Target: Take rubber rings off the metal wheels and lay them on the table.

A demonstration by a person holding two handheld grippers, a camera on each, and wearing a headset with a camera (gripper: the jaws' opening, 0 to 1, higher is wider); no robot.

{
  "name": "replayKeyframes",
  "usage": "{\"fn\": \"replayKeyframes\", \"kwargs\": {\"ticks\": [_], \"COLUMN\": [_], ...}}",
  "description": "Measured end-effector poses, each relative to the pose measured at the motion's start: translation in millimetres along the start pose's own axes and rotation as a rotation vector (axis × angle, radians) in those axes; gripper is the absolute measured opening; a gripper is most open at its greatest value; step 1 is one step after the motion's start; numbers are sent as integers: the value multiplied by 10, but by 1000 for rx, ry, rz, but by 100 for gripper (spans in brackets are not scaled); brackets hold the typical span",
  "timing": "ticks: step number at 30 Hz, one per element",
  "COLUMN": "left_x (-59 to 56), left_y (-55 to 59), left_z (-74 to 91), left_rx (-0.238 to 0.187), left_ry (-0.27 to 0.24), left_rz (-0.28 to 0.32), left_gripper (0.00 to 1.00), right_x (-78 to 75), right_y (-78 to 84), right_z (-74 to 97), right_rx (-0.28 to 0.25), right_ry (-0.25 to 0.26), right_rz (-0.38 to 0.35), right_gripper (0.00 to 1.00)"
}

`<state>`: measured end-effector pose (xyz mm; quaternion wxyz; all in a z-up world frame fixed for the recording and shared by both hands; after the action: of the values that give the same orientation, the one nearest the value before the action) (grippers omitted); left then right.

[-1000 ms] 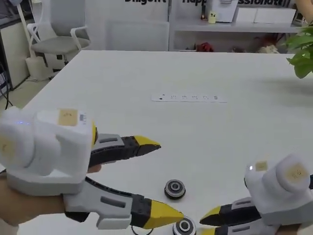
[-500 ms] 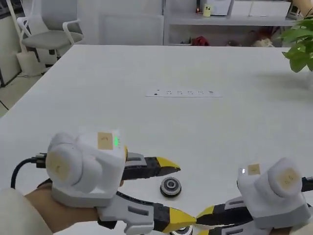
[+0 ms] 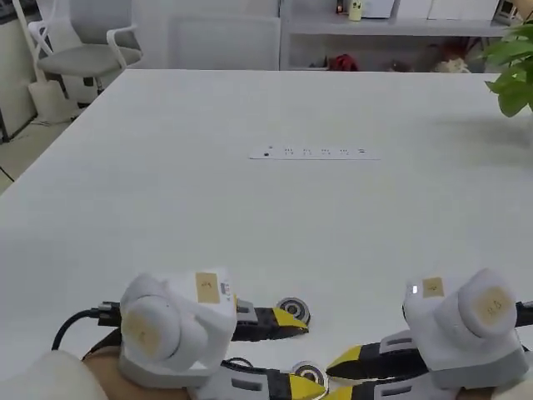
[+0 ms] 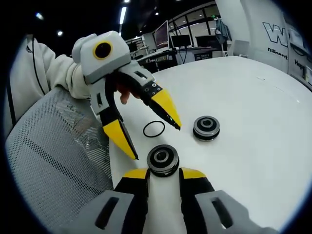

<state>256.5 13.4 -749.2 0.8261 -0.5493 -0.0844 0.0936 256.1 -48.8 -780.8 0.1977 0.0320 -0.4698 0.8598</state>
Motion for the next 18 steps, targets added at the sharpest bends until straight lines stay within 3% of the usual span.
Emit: {"fn": "replayKeyframes", "kwargs": {"ticks": [7, 17, 18], "left_x": [-24, -23, -34], "left_y": [120, 212, 198], "left_z": [-43, -73, -73], "left_rx": [21, 48, 34], "left_ry": [7, 4, 4], "left_rz": [15, 43, 63], "left_gripper": [26, 19, 17], "right_x": [0, -3, -4], "right_y": [10, 33, 34], "right_z": [-8, -22, -21], "right_rx": [-1, 13, 13], "right_ry": [-3, -5, -5], "right_rz": [6, 54, 55], "right_gripper": [21, 17, 16]}}
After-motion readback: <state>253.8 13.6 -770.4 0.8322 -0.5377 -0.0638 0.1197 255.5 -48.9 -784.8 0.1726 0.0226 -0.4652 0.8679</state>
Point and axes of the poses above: the centre of the closed fingertips' face, and the gripper's own axes: z roughly backward along the fingers, x roughly to its left, y roughly out of its underside, the point moved 4 cm from there along z, roughly backward along the fingers, and after that the axes turned 4 degrees about -x, right-handed, at the moved point
